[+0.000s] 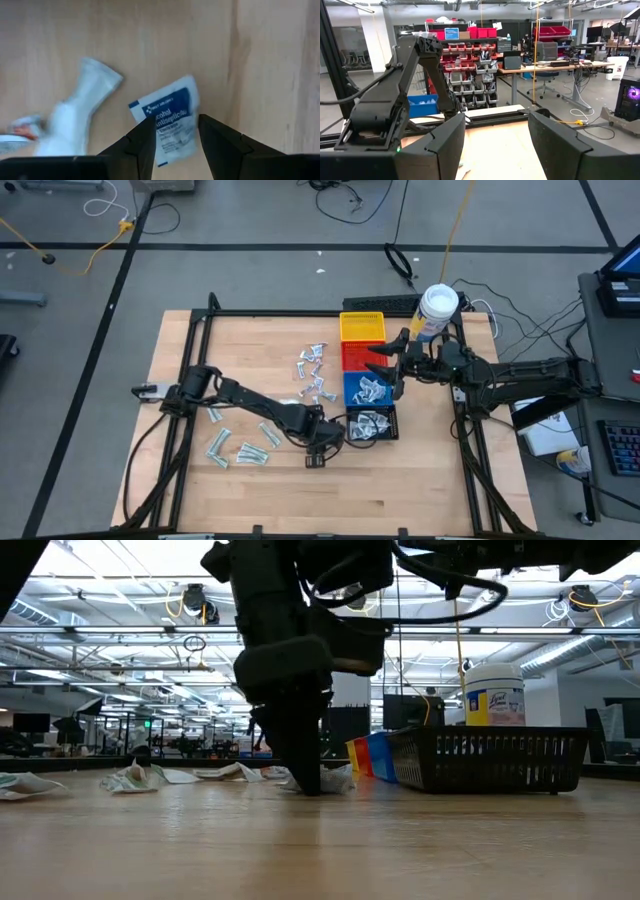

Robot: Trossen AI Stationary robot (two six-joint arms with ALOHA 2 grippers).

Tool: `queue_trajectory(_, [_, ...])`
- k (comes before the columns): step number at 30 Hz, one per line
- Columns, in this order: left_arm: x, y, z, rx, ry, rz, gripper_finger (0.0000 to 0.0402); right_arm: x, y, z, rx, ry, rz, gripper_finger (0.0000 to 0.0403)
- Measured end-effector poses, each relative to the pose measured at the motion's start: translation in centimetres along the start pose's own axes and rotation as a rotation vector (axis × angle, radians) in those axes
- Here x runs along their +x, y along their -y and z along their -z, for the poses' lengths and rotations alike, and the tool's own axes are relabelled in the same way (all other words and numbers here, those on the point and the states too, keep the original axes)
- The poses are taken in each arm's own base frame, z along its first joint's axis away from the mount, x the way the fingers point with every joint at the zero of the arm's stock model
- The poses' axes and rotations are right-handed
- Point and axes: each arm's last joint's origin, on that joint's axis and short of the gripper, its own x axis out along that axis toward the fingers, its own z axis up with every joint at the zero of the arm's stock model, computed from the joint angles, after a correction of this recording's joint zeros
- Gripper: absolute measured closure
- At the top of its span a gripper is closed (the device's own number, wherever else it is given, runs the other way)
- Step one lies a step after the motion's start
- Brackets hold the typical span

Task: Pick & Place First Aid Supplies
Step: Put the blue alcohol pad into the blue bin

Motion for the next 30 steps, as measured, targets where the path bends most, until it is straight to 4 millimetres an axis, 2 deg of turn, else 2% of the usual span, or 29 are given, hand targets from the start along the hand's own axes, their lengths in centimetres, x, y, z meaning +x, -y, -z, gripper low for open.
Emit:
queue_trajectory(8, [0.4, 0.0, -0.2, -0.018, 0.012, 0.009, 0.0259, 0.0, 0.0, 0.1, -0.001, -0.011, 0.001, 0.019])
queue_trajectory(11, [0.4, -0.1, -0.1, -0.024, 0.004, 0.005, 0.0306, 0.0, 0.0, 0.1, 0.0, -0.007, 0.001, 0.019])
queue_trajectory(14, [0.4, -0.2, 0.0, -0.044, -0.009, 0.004, 0.0377, 0.0, 0.0, 0.0, 0.0, 0.001, 0.0, 0.019])
queue_trajectory(16, [0.3, -0.2, 0.0, -0.065, -0.013, 0.016, 0.039, 0.0, 0.0, 0.0, 0.0, 0.002, 0.0, 0.019])
queue_trajectory(21, [-1.6, -0.4, -0.2, -0.011, 0.019, 0.04, 0.0398, 0.0, 0.0, -0.1, 0.038, 0.007, 0.0, 0.019])
queue_trajectory(26, [-4.6, -1.3, -1.6, 0.09, 0.247, 0.121, 0.0399, 0.0, 0.0, -0.1, 0.056, 0.006, 0.0, 0.019])
queue_trajectory(30, [-5.7, -3.3, -0.7, 0.06, 0.434, 0.169, 0.04, 0.0, 0.0, -0.1, 0.056, 0.005, 0.002, 0.019])
